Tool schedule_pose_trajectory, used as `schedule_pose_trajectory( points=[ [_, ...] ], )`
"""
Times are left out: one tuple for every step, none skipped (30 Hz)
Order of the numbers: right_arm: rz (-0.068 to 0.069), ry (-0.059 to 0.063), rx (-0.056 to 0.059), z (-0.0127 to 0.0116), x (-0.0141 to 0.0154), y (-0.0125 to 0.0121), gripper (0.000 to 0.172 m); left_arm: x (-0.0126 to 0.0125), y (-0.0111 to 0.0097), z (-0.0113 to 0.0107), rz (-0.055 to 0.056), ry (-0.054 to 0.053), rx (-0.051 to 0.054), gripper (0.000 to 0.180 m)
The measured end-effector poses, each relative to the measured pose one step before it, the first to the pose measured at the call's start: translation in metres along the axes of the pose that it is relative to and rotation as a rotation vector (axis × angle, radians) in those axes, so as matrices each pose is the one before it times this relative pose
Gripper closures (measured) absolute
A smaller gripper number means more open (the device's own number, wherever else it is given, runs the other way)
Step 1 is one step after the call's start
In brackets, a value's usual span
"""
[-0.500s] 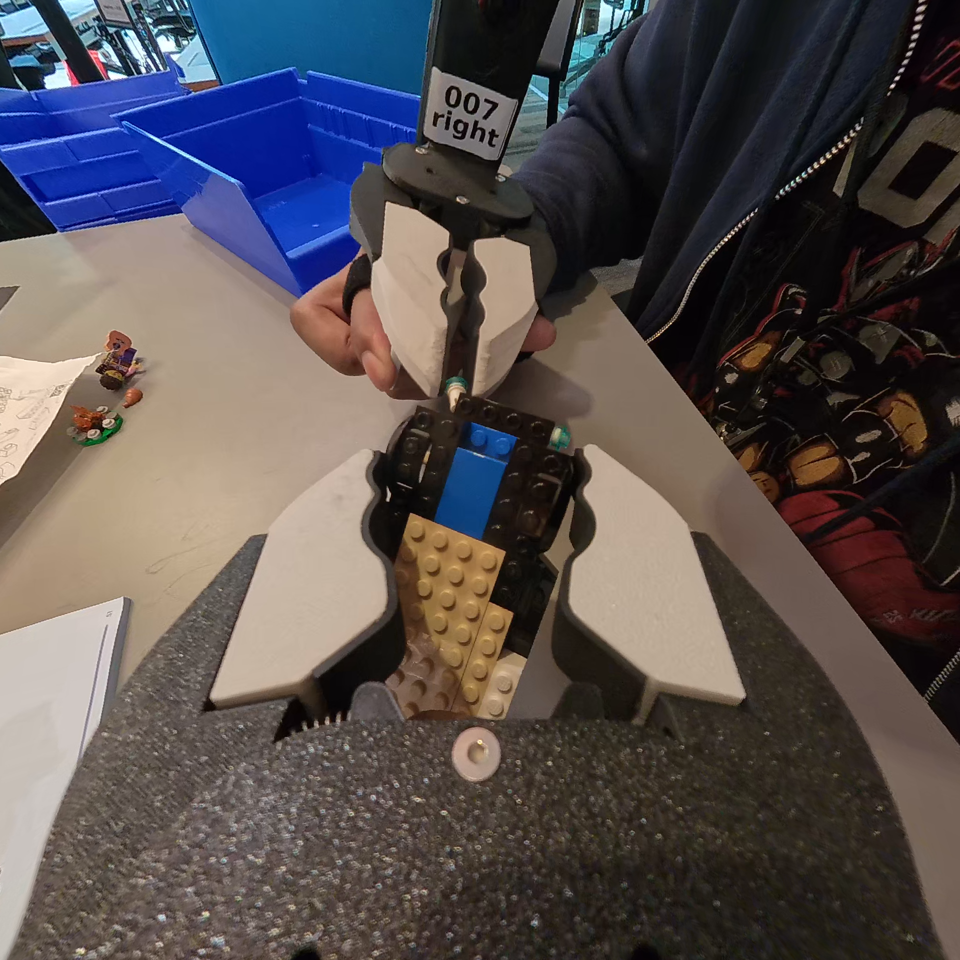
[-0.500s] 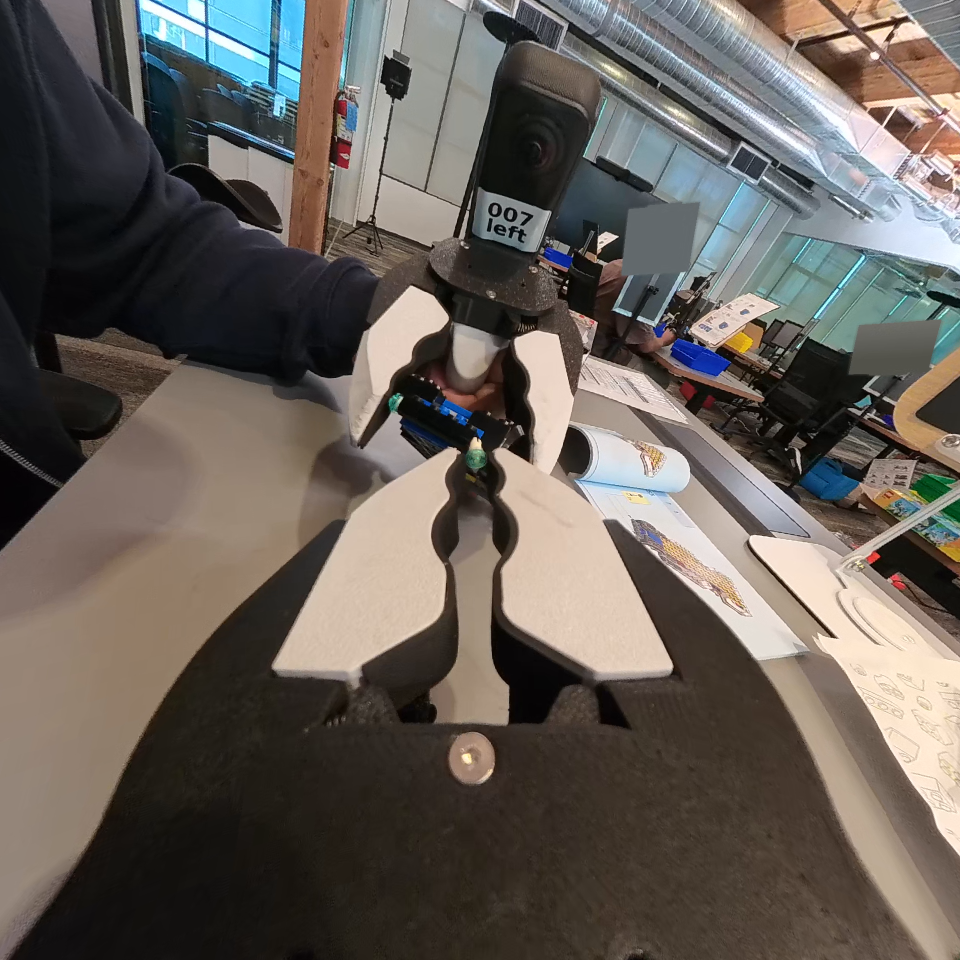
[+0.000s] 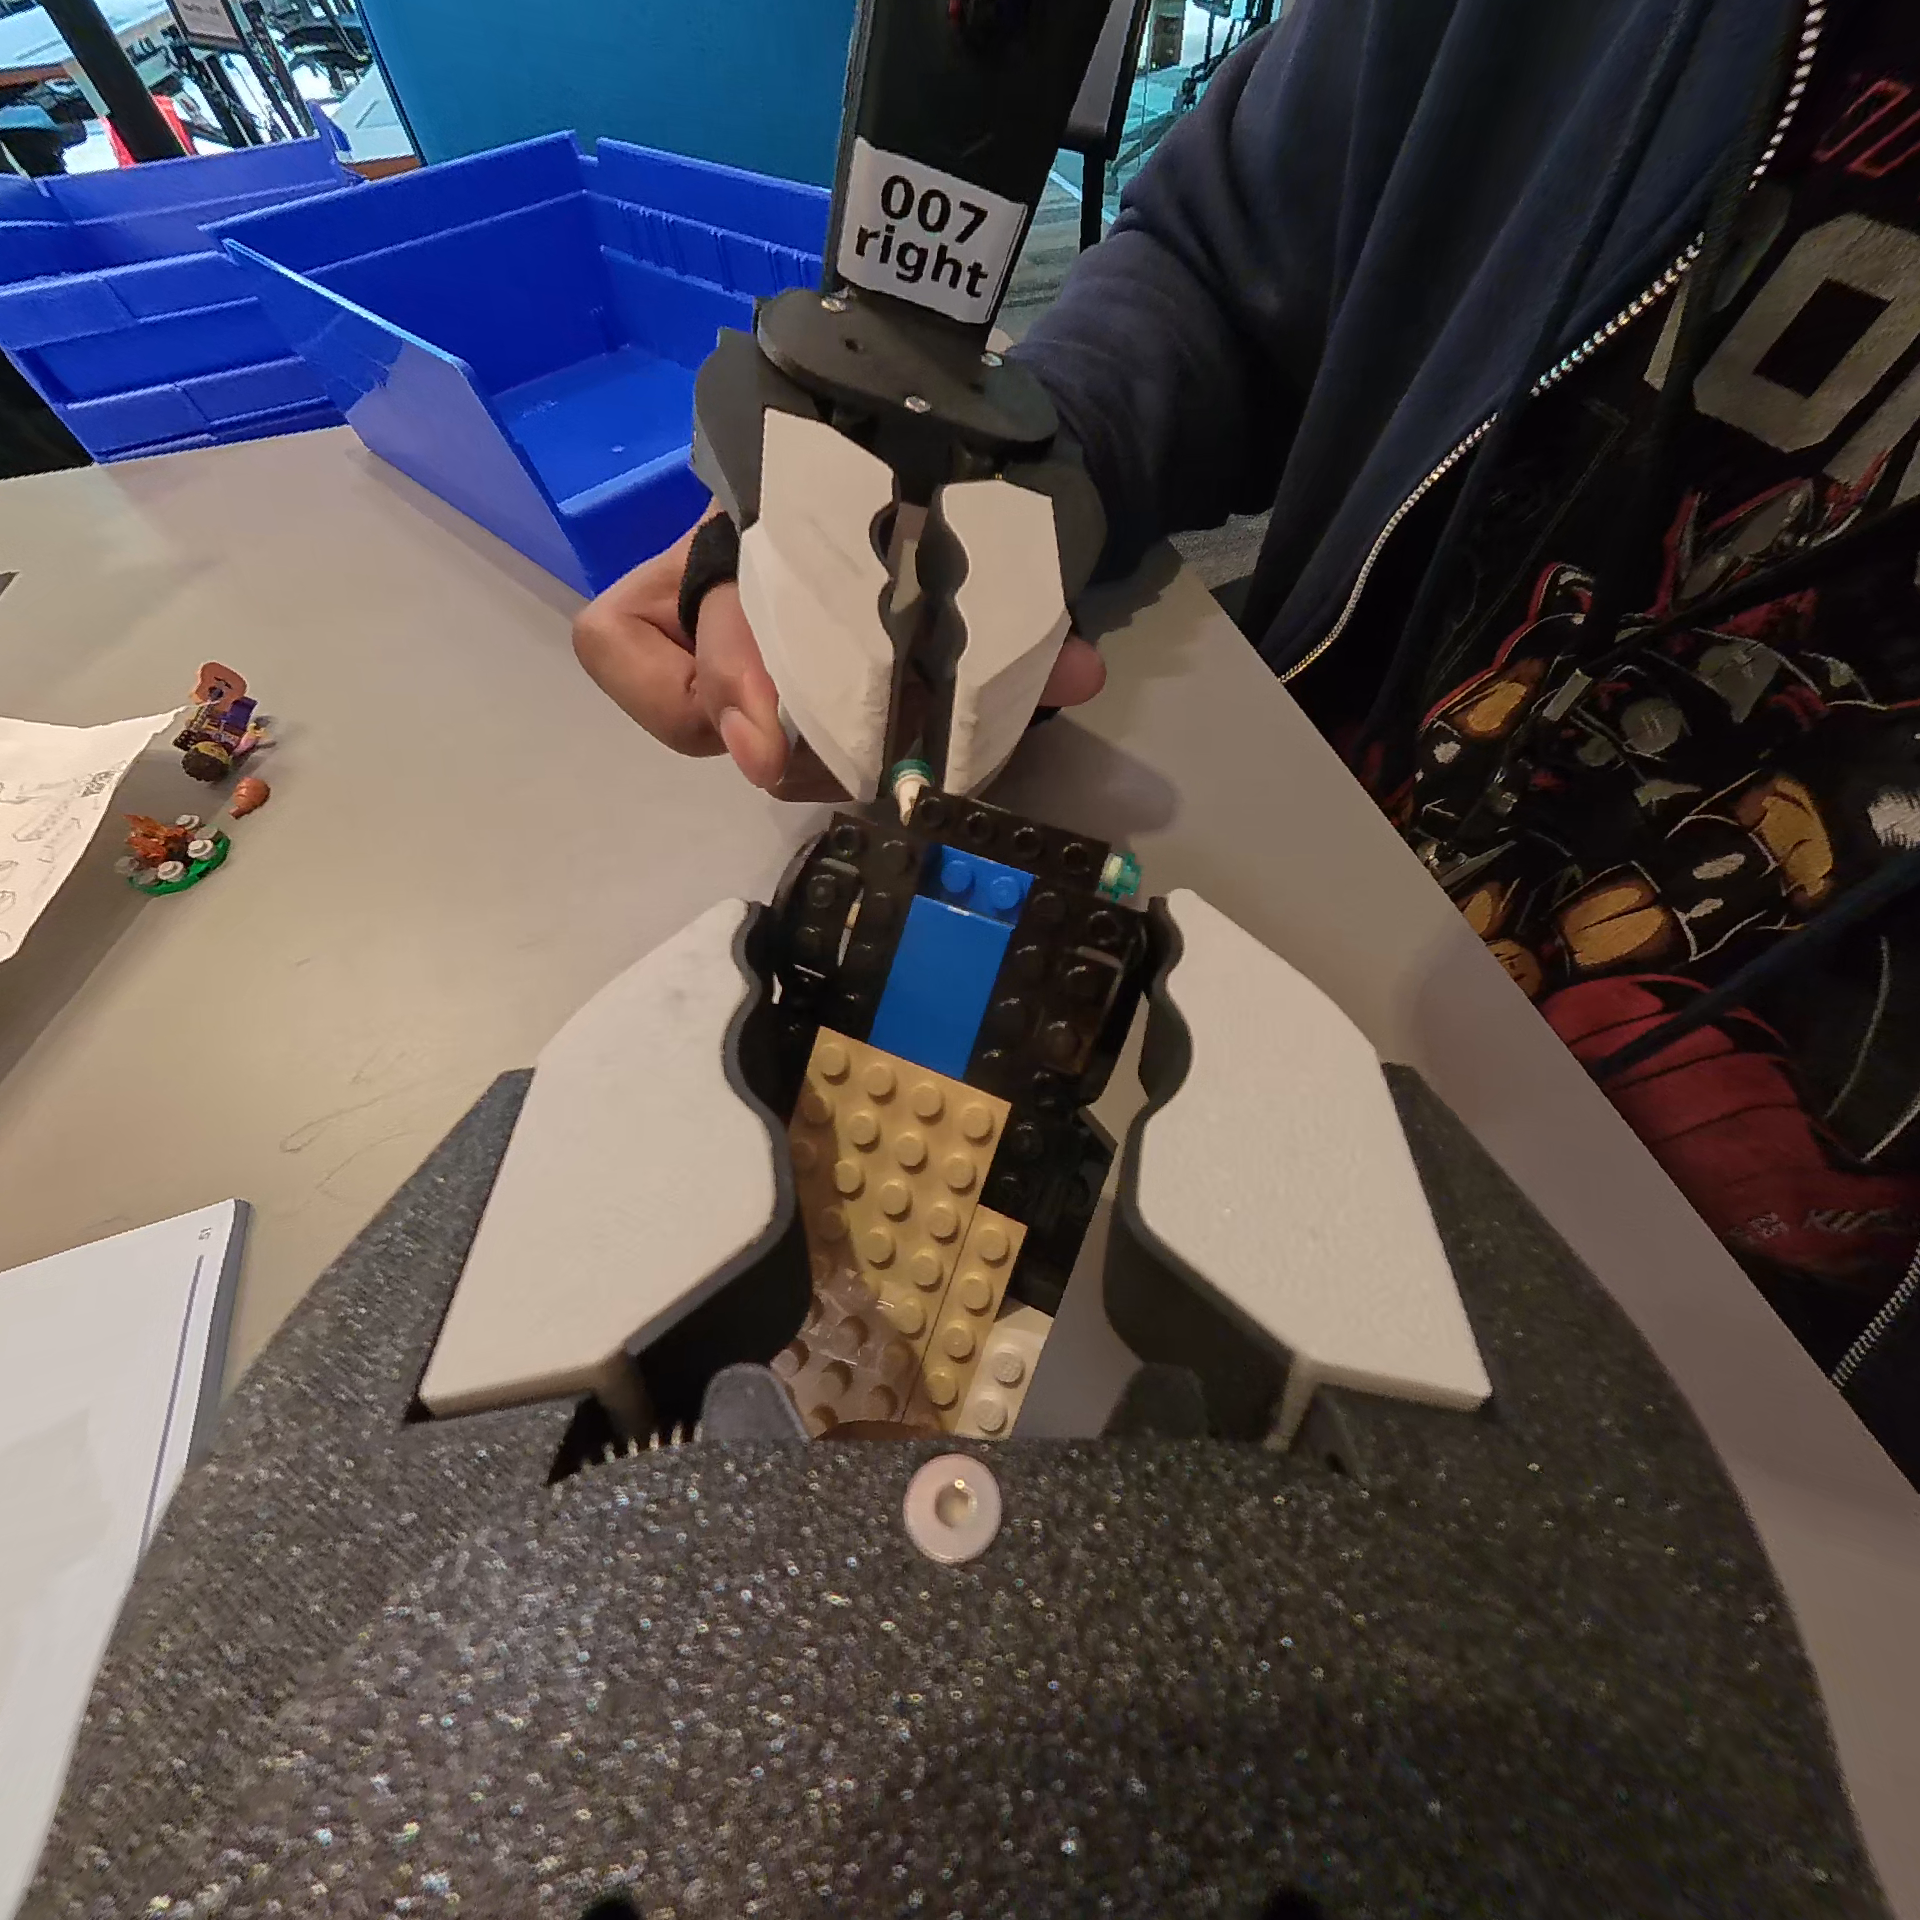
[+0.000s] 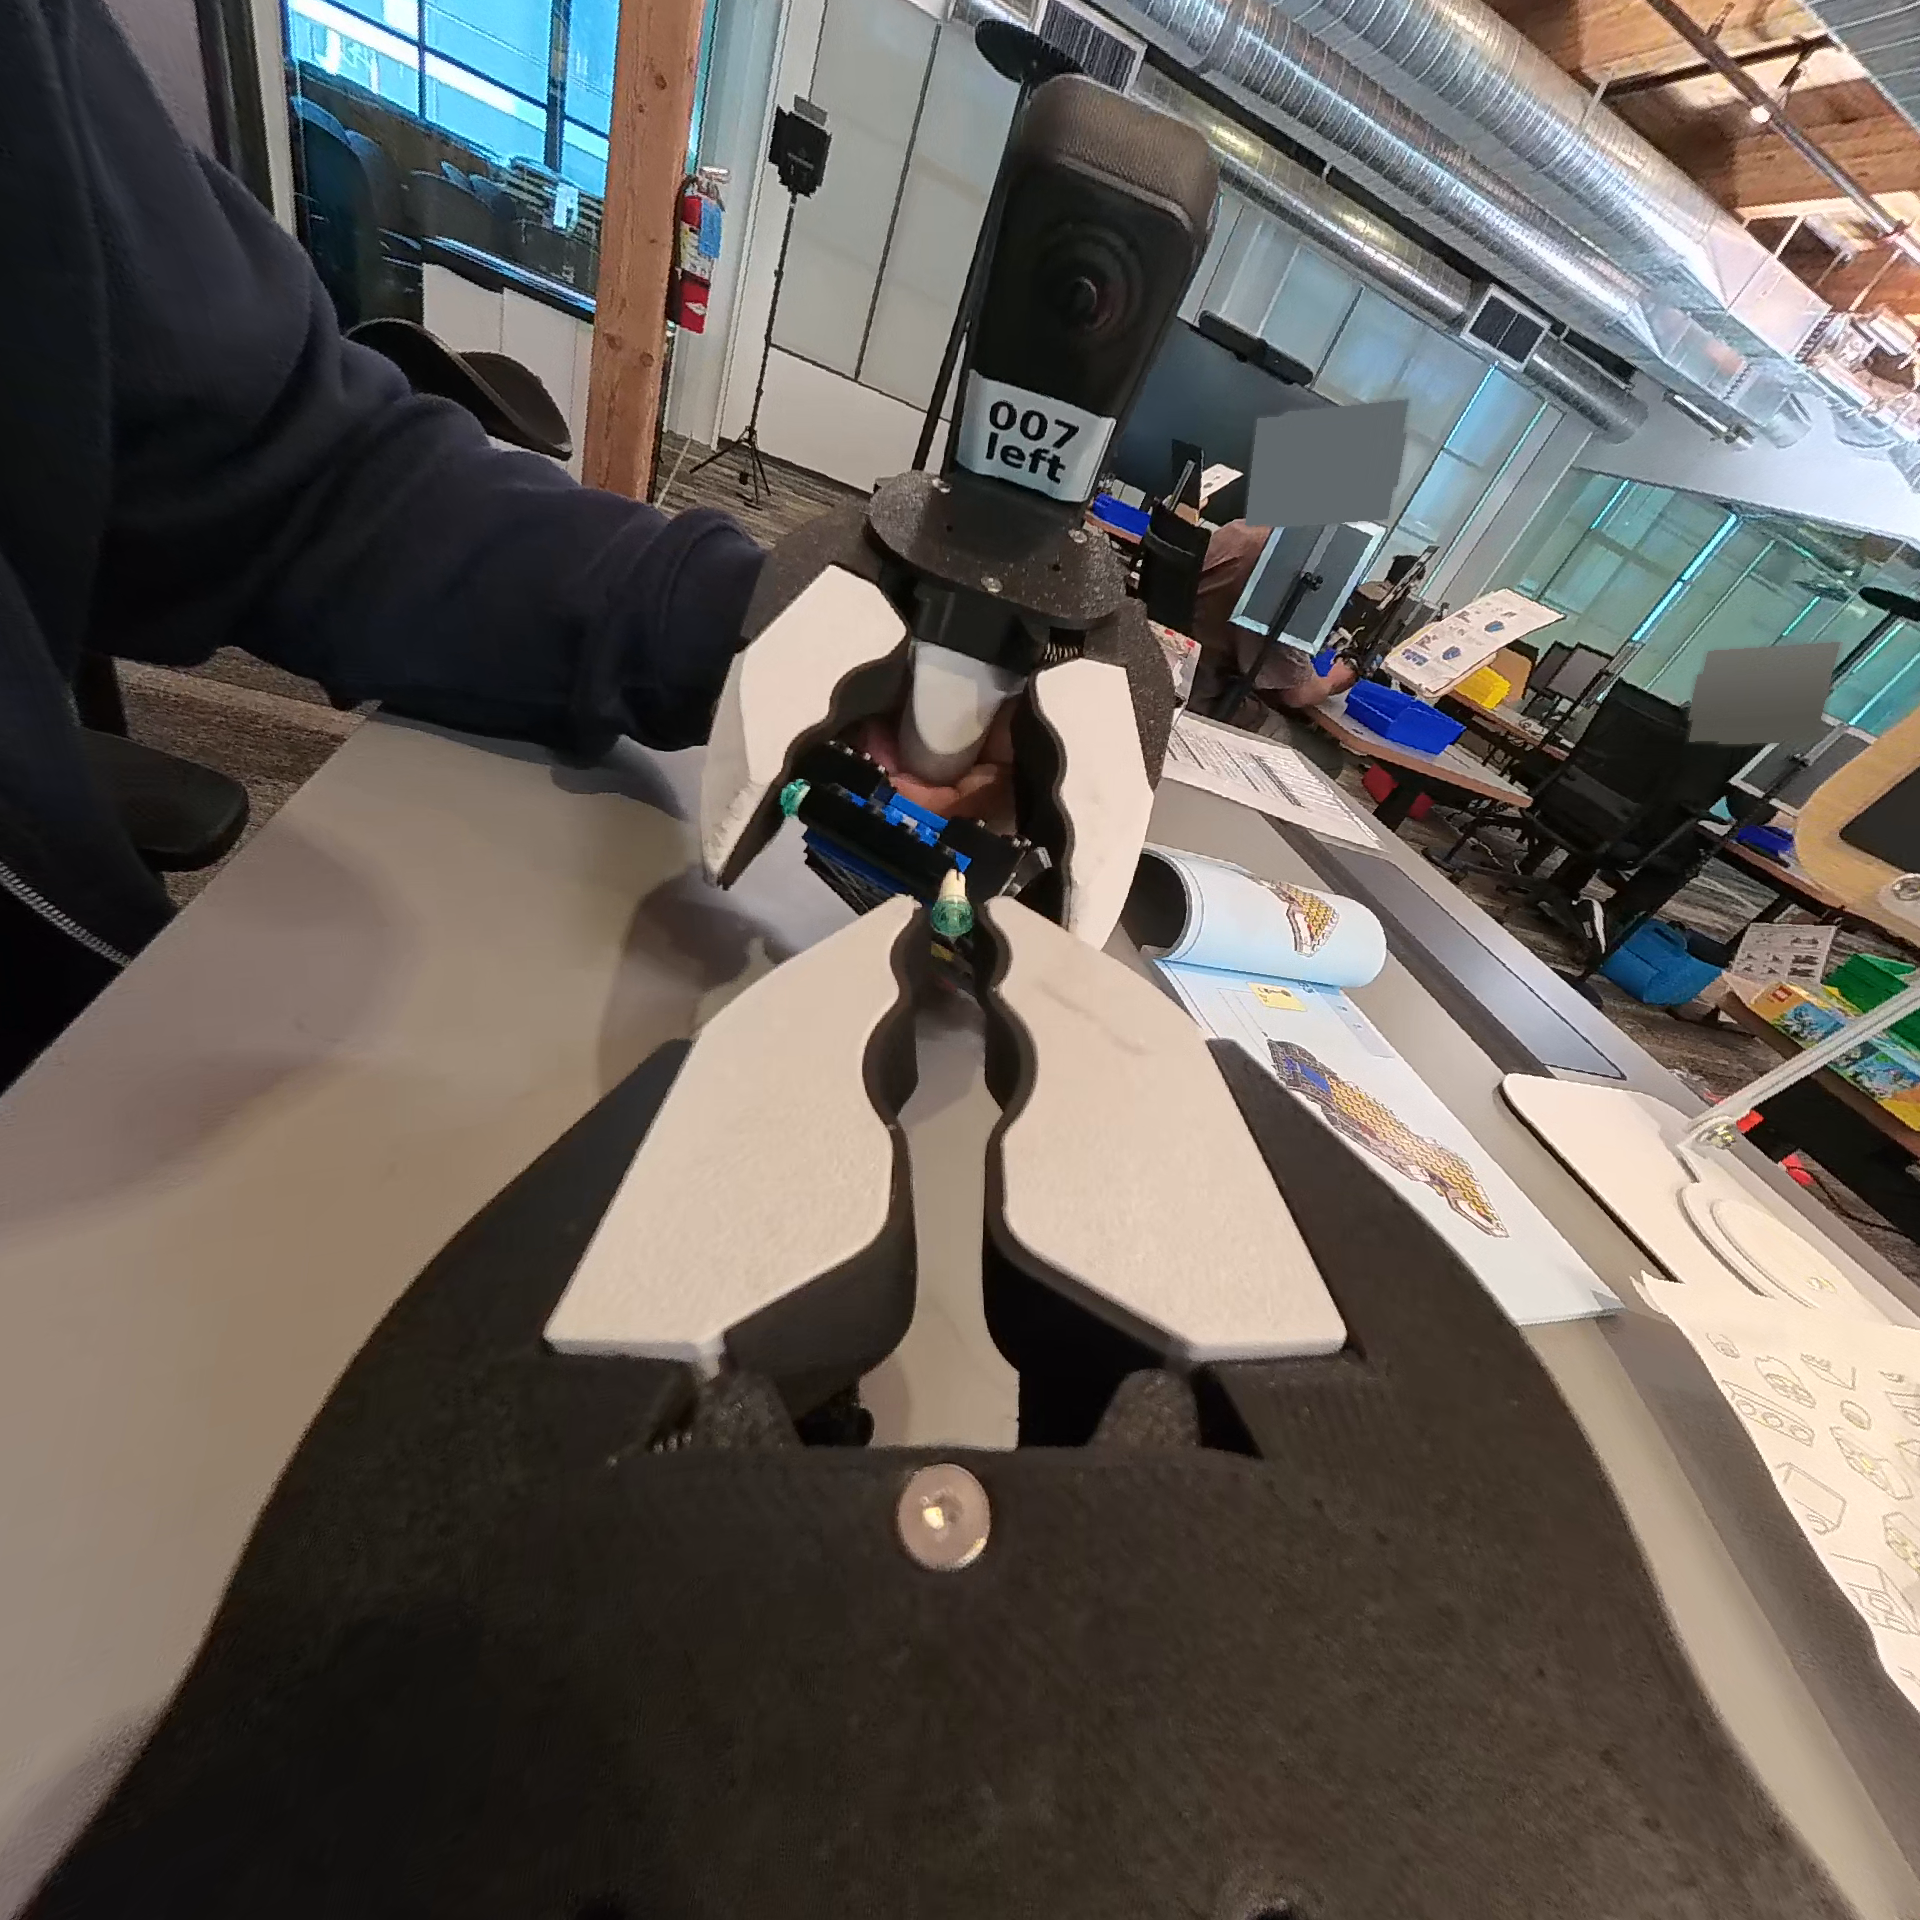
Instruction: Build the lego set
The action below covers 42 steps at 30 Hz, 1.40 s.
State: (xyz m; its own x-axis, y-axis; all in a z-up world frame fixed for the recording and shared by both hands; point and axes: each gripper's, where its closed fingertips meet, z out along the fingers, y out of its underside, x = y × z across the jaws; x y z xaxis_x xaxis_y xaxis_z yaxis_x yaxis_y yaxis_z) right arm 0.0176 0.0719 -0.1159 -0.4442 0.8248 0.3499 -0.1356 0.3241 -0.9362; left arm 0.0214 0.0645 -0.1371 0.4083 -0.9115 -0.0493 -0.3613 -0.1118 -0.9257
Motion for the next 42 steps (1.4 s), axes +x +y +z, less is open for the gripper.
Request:
schedule_pose_trajectory(
  points=[
    [0.0001, -0.0019, 0.002, -0.00004, -0.00034, -0.00029, 0.165, 0.00033, -0.00001, 0.00007, 0.0001, 0.0023, -0.0002, 0.112],
    [-0.0004, -0.0019, 0.0032, -0.00012, -0.0004, -0.00047, 0.165, 0.00035, 0.00011, 0.00009, -0.0001, 0.0023, -0.0004, 0.112],
    [-0.0003, -0.0026, 0.0023, -0.00011, -0.00046, -0.00033, 0.165, 0.00056, -0.00006, 0.00003, 0.0004, 0.0028, 0.0003, 0.112],
    [0.0002, -0.0026, 0.0019, -0.00004, -0.00044, -0.00028, 0.165, 0.00046, -0.00011, 0.00009, 0.0002, 0.0027, 0.0007, 0.112],
    [0.0006, -0.0014, 0.0014, -0.00004, -0.00022, -0.00007, 0.165, 0.0003, -0.00008, -0.00008, -0.0001, 0.0016, 0.0, 0.112],
    [0.0003, -0.0005, 0.0002, 0.00006, -0.00017, -0.00006, 0.165, 0.00011, 0.00006, 0.0, 0.0006, 0.0002, -0.0007, 0.112],
    [-0.0005, -0.0002, 0.0002, -0.00008, -0.00004, -0.00004, 0.165, 0.0001, -0.00004, 0.0, 0.0, 0.0005, -0.0007, 0.111],
    [-0.0003, -0.0008, 0.0003, 0.00007, -0.0002, 0.00002, 0.165, 0.00017, 0.00002, -0.00001, -0.0002, 0.0012, -0.0001, 0.111],
    [0.0, -0.0007, 0.0003, 0.00007, -0.00021, 0.00003, 0.165, 0.00013, 0.00008, 0.00004, 0.0001, 0.001, 0.0001, 0.111],
    [-0.0006, -0.0008, -0.0003, 0.00002, -0.00014, 0.00001, 0.165, 0.00012, 0.00014, 0.00011, -0.0003, 0.0011, -0.0007, 0.111],
    [-0.0006, -0.0006, -0.0004, 0.00002, -0.00015, 0.00012, 0.165, 0.0002, 0.00013, -0.00001, -0.0003, 0.0011, -0.0013, 0.111],
    [-0.0001, -0.0001, 0.0003, 0.00007, -0.00012, 0.00002, 0.165, 0.00015, 0.00004, -0.00005, 0.0003, 0.0006, -0.0002, 0.111],
    [0.0002, 0.0002, 0.0007, 0.00001, -0.00015, -0.00005, 0.165, 0.00006, -0.00003, -0.00005, -0.0002, 0.0007, 0.0005, 0.111],
    [0.0001, -0.0001, 0.0004, 0.00003, -0.00002, -0.00005, 0.165, 0.00006, 0.00004, 0.0001, -0.0004, 0.0009, 0.0003, 0.111],
    [-0.0004, 0.0002, 0.0001, 0.00001, 0.00002, 0.00008, 0.165, 0.00006, -0.00001, 0.0, -0.0005, 0.0002, 0.0, 0.111],
    [-0.0004, 0.0002, 0.0002, 0.00002, 0.00002, 0.00007, 0.165, -0.00001, 0.0, 0.00003, -0.0003, 0.0005, -0.0001, 0.111],
    [0.0, -0.0001, 0.0003, -0.00007, -0.00005, -0.00005, 0.165, 0.00009, 0.00008, 0.00011, 0.0001, 0.0004, -0.0002, 0.111],
    [0.0001, -0.0008, 0.0006, 0.00004, -0.00014, 0.00002, 0.165, 0.00015, 0.00003, -0.00001, 0.0002, 0.0013, -0.0002, 0.111],
    [0.0, -0.0006, 0.0008, 0.00002, -0.00024, -0.00006, 0.165, 0.00022, -0.00006, 0.0001, 0.0, 0.0014, 0.0002, 0.111],
    [0.0, -0.0002, 0.001, -0.00002, -0.00011, -0.00005, 0.165, 0.00012, 0.00004, 0.00007, -0.0002, 0.0008, 0.0004, 0.111],
    [0.0006, -0.0009, 0.0016, 0.00007, -0.00012, -0.00008, 0.165, 0.00014, -0.00004, -0.00004, 0.0, 0.0014, 0.0006, 0.111],
    [0.0009, -0.0015, 0.0022, -0.00012, -0.00019, -0.00025, 0.165, 0.00027, -0.00023, 0.0001, 0.0001, 0.0019, 0.0008, 0.111],
    [0.0004, -0.0004, 0.0021, -0.00003, 0.0, -0.00013, 0.165, 0.0, -0.00016, 0.00003, 0.0002, 0.0008, 0.0004, 0.111],
    [0.0002, -0.0005, 0.0022, -0.00007, -0.00008, -0.00029, 0.165, 0.00024, -0.00018, 0.00004, 0.0005, 0.0011, 0.0005, 0.111],
    [0.0007, -0.0007, 0.002, -0.00008, -0.00015, -0.00025, 0.165, 0.00006, -0.00024, -0.00005, 0.0006, 0.0009, 0.0004, 0.111],
    [0.0005, -0.0004, 0.0009, 0.00001, 0.0, -0.00008, 0.165, 0.00011, 0.0, 0.00004, 0.0005, 0.0001, -0.0002, 0.111],
    [-0.0003, -0.0003, 0.0001, 0.00001, -0.00001, -0.00002, 0.165, 0.00005, 0.00001, -0.00001, 0.0001, 0.0004, -0.0001, 0.111],
    [-0.0011, 0.0, -0.0005, 0.00007, -0.00012, 0.00009, 0.165, 0.0001, 0.0, 0.00003, 0.0005, 0.0001, -0.0002, 0.111],
    [-0.0015, 0.0004, -0.0011, 0.00002, 0.0, 0.00008, 0.165, 0.00002, 0.00014, -0.00002, 0.0004, -0.0003, -0.0003, 0.111],
    [-0.0019, 0.0012, -0.0012, 0.00006, 0.00004, 0.00006, 0.165, 0.00009, 0.00005, -0.00013, -0.0002, 0.0002, -0.0001, 0.111],
    [-0.003, 0.0034, -0.001, 0.00012, 0.00033, 0.0, 0.165, -0.00022, -0.00013, -0.00018, 0.0001, -0.0017, 0.001, 0.111],
    [-0.0027, 0.0042, -0.0005, 0.00016, 0.00045, -0.00016, 0.165, -0.00029, -0.00017, -0.00025, -0.0008, -0.0014, 0.0017, 0.111],
    [-0.0027, 0.004, 0.0001, 0.0001, 0.00037, -0.00025, 0.165, -0.00024, -0.00018, -0.00037, -0.0005, -0.0016, 0.0012, 0.112],
    [-0.0038, 0.0043, 0.0007, 0.00001, 0.00057, -0.00041, 0.165, -0.00039, -0.00017, -0.00018, 0.0003, -0.0032, 0.0002, 0.112],
    [-0.0038, 0.0035, 0.0005, 0.0, 0.00043, -0.00029, 0.165, -0.00021, -0.00002, -0.00011, 0.0005, -0.002, -0.0005, 0.112],
    [-0.0029, 0.0041, 0.0018, -0.00032, 0.00056, -0.00041, 0.165, 0.00018, -0.00016, -0.00013, 0.0017, -0.0005, 0.0008, 0.111],
    [-0.0002, 0.0037, 0.0035, -0.00043, 0.00073, -0.00047, 0.165, 0.0, -0.00019, -0.00021, 0.0012, -0.0008, 0.0015, 0.112],
    [0.003, 0.003, 0.003, -0.00039, 0.00094, -0.0004, 0.165, -0.00011, -0.00026, -0.00036, -0.0008, -0.0014, 0.0019, 0.112],
    [0.0035, 0.0026, 0.0026, -0.00046, 0.00097, -0.00042, 0.165, -0.00028, -0.00057, -0.00044, -0.0009, -0.0028, 0.0041, 0.112],
    [0.0021, 0.0019, 0.0026, -0.00045, 0.0007, -0.00032, 0.165, -0.00042, -0.00128, -0.00078, -0.0022, -0.0024, 0.0093, 0.112],
    [-0.0004, 0.0011, 0.0011, -0.00019, 0.00029, -0.00021, 0.165, -0.00056, -0.00263, -0.0012, -0.0053, -0.0024, 0.0167, 0.112],
    [-0.0034, 0.0016, 0.0009, -0.0001, -0.00002, -0.00041, 0.165, -0.00093, -0.00429, -0.00181, -0.0093, -0.0031, 0.0272, 0.112]
  ],
)
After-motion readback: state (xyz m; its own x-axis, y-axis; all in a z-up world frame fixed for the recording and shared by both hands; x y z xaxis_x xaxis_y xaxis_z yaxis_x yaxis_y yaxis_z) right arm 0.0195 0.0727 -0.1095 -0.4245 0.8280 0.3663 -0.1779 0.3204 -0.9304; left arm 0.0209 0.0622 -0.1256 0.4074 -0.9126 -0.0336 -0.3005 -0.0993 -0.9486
